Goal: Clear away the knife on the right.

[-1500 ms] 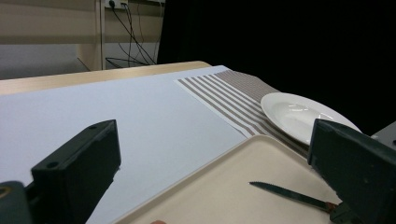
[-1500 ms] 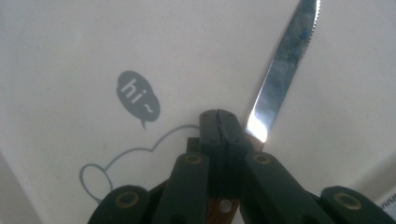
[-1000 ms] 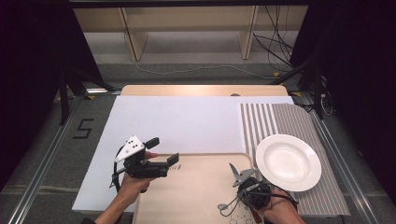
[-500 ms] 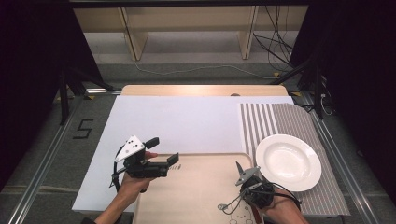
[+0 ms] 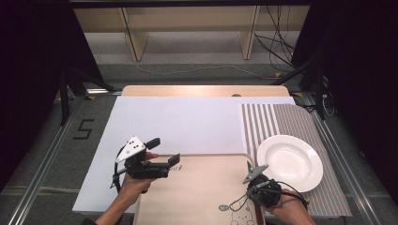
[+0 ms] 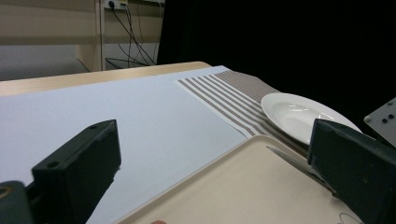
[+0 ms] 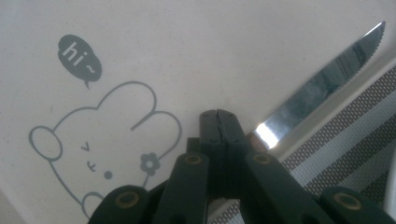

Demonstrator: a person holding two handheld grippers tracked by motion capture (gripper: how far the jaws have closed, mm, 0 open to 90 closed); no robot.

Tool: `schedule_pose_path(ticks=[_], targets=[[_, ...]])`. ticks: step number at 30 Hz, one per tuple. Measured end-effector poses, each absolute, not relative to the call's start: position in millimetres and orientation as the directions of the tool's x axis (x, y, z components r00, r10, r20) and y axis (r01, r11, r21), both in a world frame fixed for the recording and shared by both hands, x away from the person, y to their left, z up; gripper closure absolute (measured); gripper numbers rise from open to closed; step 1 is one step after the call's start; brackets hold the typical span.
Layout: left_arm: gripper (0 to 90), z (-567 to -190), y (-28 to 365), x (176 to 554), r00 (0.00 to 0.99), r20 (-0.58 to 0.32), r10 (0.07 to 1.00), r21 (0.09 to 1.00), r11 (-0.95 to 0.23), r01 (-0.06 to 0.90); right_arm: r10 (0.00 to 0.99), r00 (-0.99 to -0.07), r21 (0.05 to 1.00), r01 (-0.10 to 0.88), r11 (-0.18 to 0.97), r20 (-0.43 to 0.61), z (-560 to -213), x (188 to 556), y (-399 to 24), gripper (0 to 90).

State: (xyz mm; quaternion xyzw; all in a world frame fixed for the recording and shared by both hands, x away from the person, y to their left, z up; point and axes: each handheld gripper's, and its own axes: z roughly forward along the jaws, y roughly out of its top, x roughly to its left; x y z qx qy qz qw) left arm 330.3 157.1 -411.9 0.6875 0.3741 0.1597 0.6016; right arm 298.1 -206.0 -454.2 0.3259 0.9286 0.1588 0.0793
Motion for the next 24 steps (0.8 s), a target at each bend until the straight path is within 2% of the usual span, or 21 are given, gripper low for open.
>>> schedule_pose_path(ticks=[7,15,16,22,23,24], targets=[[2.5,-411.9,157.3,330.5,0.668,-0.23,0.708,0.947,0.004,0.322,0.631,-0.775,0.351,0.58,0.736,-0.042,-453.8,298.3,-206.8,90.0],[2.5,-412.1,157.1,330.6,0.67,-0.228,0.707,0.946,-0.001,0.323,0.65,-0.76,0.459,0.566,0.685,-0.033,-444.3,302.4,-214.0,83.5],[2.5,-412.1,157.1,330.6,0.67,-0.228,0.707,0.946,-0.001,0.323,0.656,-0.754,0.48,0.564,0.672,-0.034,-442.6,303.2,-215.3,79.2],[2.5,-412.1,156.8,330.7,0.671,-0.228,0.706,0.946,-0.001,0.324,0.679,-0.734,0.517,0.569,0.64,-0.032,-439.5,305.9,-219.0,72.2],[2.5,-412.1,156.8,330.7,0.671,-0.228,0.705,0.946,-0.002,0.324,0.683,-0.73,0.526,0.57,0.631,-0.027,-438.5,306.4,-219.8,69.7],[2.5,-412.2,156.8,330.9,0.672,-0.229,0.704,0.945,-0.004,0.326,0.697,-0.716,0.557,0.571,0.603,-0.02,-436.2,307.1,-221.1,61.5]])
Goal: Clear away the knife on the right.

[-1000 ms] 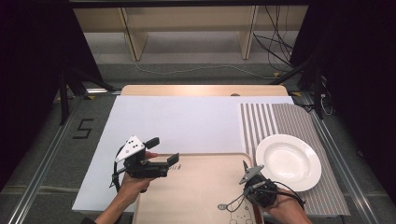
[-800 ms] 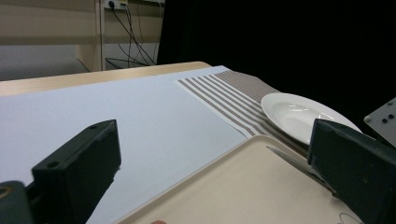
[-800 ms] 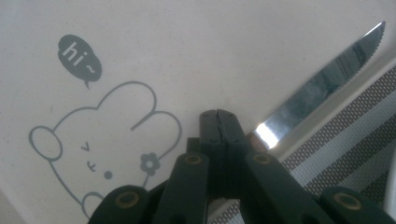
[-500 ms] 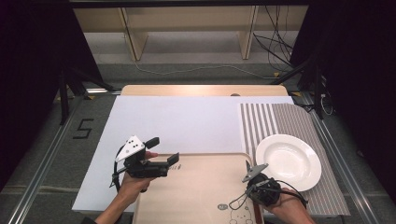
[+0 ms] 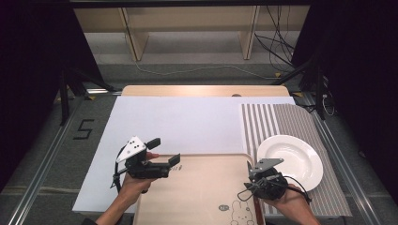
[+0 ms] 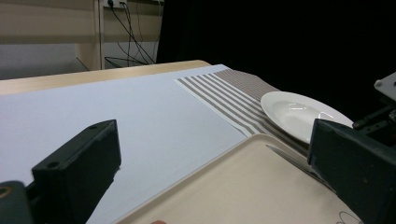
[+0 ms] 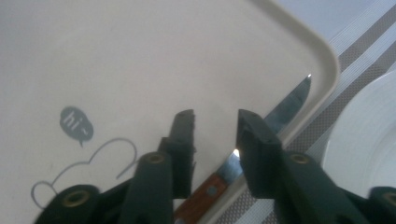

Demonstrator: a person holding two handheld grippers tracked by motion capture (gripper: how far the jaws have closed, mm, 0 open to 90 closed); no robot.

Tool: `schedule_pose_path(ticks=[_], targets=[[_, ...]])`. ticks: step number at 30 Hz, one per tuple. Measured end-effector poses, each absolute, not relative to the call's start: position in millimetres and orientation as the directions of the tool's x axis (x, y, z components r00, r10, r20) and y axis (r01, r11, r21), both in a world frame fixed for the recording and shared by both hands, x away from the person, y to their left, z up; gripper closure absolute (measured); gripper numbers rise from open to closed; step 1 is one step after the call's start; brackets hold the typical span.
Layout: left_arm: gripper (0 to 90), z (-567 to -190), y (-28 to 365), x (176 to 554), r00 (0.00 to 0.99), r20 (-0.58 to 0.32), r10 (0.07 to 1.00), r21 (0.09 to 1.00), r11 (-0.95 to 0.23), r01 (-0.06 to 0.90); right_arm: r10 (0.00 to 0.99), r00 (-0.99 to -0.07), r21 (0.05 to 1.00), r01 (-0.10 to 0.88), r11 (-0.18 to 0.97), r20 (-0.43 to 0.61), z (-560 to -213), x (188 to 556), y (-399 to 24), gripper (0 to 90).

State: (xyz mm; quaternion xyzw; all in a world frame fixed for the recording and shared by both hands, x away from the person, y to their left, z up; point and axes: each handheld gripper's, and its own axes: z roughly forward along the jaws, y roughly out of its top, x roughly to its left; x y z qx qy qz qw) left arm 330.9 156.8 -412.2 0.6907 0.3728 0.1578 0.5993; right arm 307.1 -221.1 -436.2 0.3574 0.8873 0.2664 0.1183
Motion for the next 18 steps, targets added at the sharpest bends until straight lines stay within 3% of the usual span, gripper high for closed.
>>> schedule_pose_path(ticks=[10,18], targets=[[2.6,-413.0,155.1,331.0,0.681,-0.235,0.694,0.942,-0.01,0.336,0.728,-0.686,0.706,0.523,0.478,0.015,-423.0,307.2,-228.9,41.0],[2.7,-413.0,154.9,331.0,0.685,-0.232,0.691,0.941,-0.018,0.337,0.736,-0.675,0.767,0.498,0.405,0.05,-416.3,304.7,-232.7,33.6]])
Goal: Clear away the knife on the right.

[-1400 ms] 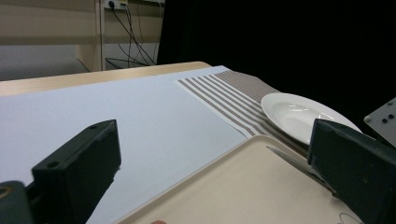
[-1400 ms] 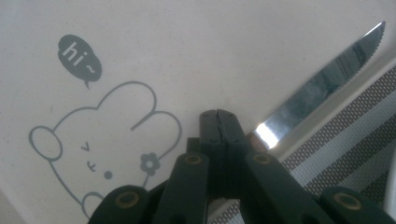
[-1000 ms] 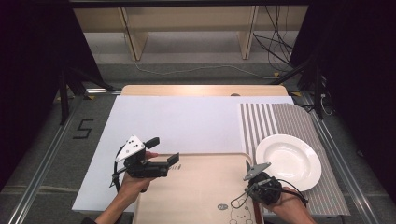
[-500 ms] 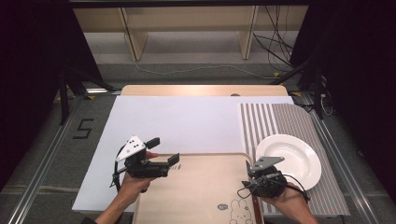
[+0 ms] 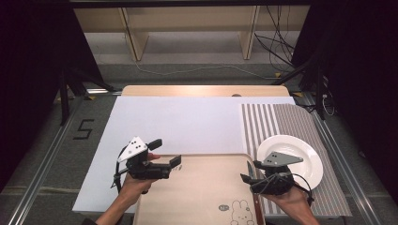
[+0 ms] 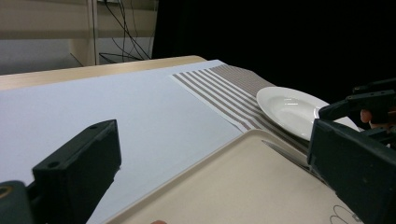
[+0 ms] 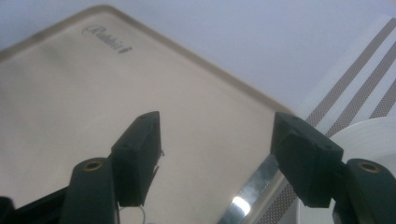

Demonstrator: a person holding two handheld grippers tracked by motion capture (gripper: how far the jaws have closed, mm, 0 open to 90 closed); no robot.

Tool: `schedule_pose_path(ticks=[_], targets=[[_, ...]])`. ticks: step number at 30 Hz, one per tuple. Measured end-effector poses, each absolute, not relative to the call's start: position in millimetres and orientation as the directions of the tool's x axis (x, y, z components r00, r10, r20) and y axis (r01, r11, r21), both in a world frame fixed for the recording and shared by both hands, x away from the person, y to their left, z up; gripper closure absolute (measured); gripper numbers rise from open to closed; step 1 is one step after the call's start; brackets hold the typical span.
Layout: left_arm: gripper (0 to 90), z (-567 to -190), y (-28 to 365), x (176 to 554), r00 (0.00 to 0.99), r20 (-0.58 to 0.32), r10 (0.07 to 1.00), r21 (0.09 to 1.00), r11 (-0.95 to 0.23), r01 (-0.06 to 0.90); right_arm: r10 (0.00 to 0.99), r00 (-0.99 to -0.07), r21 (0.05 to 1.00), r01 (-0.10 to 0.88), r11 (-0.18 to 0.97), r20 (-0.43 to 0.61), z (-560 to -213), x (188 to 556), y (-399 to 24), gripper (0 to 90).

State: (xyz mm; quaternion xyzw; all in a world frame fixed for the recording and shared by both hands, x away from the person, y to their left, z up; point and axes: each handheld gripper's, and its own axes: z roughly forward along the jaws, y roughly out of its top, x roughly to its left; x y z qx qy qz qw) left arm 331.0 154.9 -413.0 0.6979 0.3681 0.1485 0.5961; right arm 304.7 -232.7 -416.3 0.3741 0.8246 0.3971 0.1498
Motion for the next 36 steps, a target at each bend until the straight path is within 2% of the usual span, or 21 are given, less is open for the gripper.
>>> schedule_pose_path(ticks=[16,36], targets=[[2.7,-413.8,153.4,330.9,0.693,-0.233,0.683,0.938,-0.031,0.346,0.747,-0.657,0.851,0.444,0.279,0.098,-404.0,301.0,-243.5,26.4],[2.8,-414.5,151.3,330.2,0.696,-0.225,0.682,0.936,-0.046,0.348,0.752,-0.646,0.894,0.404,0.196,0.128,-394.7,297.2,-258.9,18.8]])
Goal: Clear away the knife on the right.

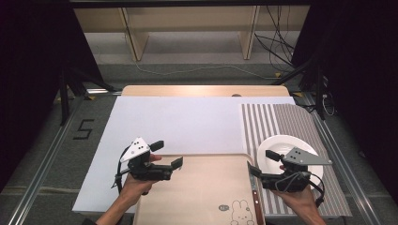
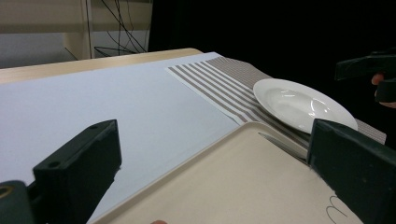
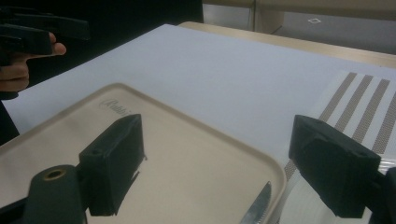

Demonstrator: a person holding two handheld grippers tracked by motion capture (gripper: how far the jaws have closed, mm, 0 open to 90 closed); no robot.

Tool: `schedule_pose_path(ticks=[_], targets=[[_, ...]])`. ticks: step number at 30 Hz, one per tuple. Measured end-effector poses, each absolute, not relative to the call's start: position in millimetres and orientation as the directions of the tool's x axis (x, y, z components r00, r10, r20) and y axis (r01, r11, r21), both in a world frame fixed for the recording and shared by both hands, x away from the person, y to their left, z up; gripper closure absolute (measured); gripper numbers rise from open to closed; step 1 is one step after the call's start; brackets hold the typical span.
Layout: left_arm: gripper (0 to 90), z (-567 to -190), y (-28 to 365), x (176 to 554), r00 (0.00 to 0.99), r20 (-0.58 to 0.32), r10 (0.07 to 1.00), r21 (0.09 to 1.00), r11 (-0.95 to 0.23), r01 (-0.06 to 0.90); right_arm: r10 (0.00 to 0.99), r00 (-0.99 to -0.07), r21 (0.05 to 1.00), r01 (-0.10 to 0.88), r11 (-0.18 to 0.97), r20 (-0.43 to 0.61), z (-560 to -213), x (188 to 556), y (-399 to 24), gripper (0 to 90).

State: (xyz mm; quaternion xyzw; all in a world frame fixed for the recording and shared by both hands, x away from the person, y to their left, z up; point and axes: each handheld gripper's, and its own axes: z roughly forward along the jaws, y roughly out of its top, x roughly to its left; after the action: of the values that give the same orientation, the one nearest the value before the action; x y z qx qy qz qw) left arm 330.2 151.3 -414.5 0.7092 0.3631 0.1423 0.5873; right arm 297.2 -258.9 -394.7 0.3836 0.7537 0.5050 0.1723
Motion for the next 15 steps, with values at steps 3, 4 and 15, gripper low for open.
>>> schedule_pose_path(ticks=[3,4,15], targets=[[2.9,-414.6,151.1,330.1,0.695,-0.226,0.682,0.936,-0.047,0.35,0.752,-0.647,0.897,0.399,0.192,0.127,-394.1,296.7,-260.6,18.4],[2.9,-414.6,151.2,330.1,0.695,-0.226,0.682,0.935,-0.047,0.35,0.753,-0.646,0.897,0.399,0.192,0.126,-394.0,296.4,-261.2,18.2],[2.9,-414.9,151.4,328.8,0.706,-0.233,0.669,0.934,-0.049,0.355,0.75,-0.651,0.912,0.37,0.174,0.121,-399.4,291.4,-263.7,15.5]])
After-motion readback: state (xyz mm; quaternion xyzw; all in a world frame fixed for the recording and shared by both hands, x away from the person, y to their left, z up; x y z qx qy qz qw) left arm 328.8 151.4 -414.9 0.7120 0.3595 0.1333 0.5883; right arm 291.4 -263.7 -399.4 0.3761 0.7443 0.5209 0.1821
